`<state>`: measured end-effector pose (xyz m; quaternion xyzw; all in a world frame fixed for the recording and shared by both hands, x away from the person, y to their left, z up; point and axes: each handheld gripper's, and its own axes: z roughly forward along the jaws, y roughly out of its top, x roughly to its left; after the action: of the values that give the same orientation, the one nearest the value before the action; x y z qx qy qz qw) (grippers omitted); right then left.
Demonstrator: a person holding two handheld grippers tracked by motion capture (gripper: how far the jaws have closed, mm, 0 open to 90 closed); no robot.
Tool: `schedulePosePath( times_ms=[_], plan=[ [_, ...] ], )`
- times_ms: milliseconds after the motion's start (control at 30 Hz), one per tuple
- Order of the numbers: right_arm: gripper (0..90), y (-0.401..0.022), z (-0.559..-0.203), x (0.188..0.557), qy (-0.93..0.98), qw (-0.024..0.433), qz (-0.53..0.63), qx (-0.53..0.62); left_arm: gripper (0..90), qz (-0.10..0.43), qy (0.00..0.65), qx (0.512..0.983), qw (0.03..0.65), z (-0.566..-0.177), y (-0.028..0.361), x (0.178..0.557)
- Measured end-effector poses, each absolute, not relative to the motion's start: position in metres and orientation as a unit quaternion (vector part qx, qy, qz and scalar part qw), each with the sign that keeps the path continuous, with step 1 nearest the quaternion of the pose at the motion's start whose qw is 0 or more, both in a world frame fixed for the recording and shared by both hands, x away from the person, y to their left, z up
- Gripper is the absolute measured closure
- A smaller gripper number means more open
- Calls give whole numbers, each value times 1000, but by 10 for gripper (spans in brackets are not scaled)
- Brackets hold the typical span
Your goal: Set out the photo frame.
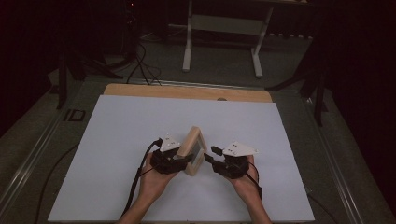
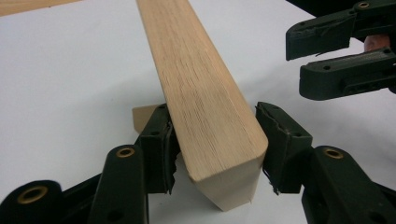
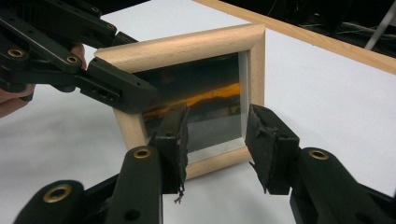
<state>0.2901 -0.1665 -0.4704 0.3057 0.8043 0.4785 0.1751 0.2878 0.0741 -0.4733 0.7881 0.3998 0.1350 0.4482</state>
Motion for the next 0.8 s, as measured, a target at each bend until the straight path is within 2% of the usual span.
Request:
schedulePosePath(
  times_ms=[800],
  plan=[
    [566,-171,-463,291,792,185,489,314,555,145,374,803,441,-470,73,286]
  ],
)
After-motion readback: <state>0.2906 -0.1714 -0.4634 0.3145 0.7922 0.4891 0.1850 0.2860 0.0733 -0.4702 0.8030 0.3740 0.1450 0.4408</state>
